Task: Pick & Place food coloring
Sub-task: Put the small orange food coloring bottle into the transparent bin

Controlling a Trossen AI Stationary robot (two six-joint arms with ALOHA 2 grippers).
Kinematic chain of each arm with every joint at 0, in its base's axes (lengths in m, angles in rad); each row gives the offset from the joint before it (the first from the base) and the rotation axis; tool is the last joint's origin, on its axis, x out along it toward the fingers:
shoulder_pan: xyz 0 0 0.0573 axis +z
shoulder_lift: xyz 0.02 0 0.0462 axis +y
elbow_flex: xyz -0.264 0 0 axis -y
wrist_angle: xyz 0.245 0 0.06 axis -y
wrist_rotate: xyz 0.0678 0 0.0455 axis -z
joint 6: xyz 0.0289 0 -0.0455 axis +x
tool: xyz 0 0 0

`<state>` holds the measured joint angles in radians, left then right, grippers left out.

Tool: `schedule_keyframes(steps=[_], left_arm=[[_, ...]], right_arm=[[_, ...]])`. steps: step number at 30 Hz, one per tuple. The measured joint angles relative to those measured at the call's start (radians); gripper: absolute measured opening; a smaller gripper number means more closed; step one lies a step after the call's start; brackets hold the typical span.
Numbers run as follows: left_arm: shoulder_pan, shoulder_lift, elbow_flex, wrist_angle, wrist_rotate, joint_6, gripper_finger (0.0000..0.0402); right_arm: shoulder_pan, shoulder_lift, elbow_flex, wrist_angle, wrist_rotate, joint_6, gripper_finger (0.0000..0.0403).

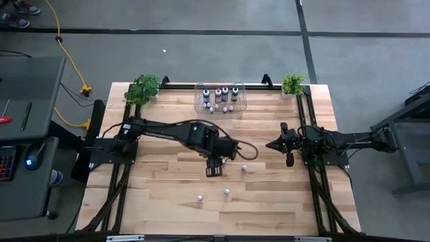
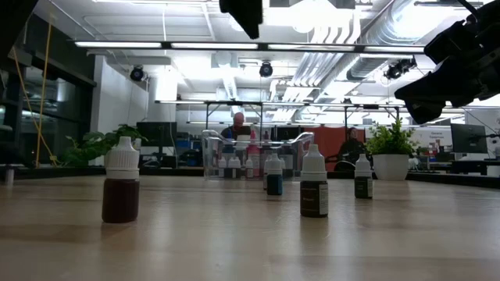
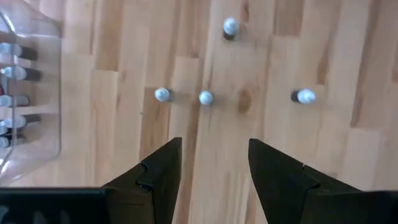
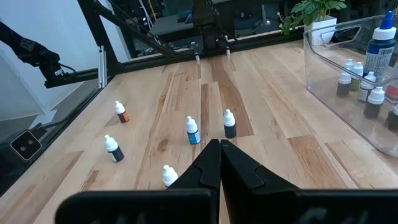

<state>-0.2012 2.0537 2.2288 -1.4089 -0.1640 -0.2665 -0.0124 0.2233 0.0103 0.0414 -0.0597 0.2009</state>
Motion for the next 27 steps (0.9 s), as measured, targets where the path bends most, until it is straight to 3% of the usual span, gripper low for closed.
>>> schedule_keyframes(steps=[7,16,21,27], left_arm=[[-0.062,0.000,0.000,-0.067,0.004,0.000,0.0178],[-0.123,-0.007,0.000,-0.066,0.102,-0.091,0.0178],[-0.150,-0.007,-0.001,-0.066,0.132,-0.303,0.0178],[-0.184,-0.020,-0.108,-0.062,0.126,-0.761,0.0178]], right_arm=[[0.000,0.000,0.000,0.000,0.000,0.000,0.0000],[0.000,0.000,0.000,0.000,0.000,0.000,0.0000],[0.000,0.000,0.000,0.000,0.000,0.000,0.0000],[0.000,0.000,0.000,0.000,0.000,0.000,0.0000]])
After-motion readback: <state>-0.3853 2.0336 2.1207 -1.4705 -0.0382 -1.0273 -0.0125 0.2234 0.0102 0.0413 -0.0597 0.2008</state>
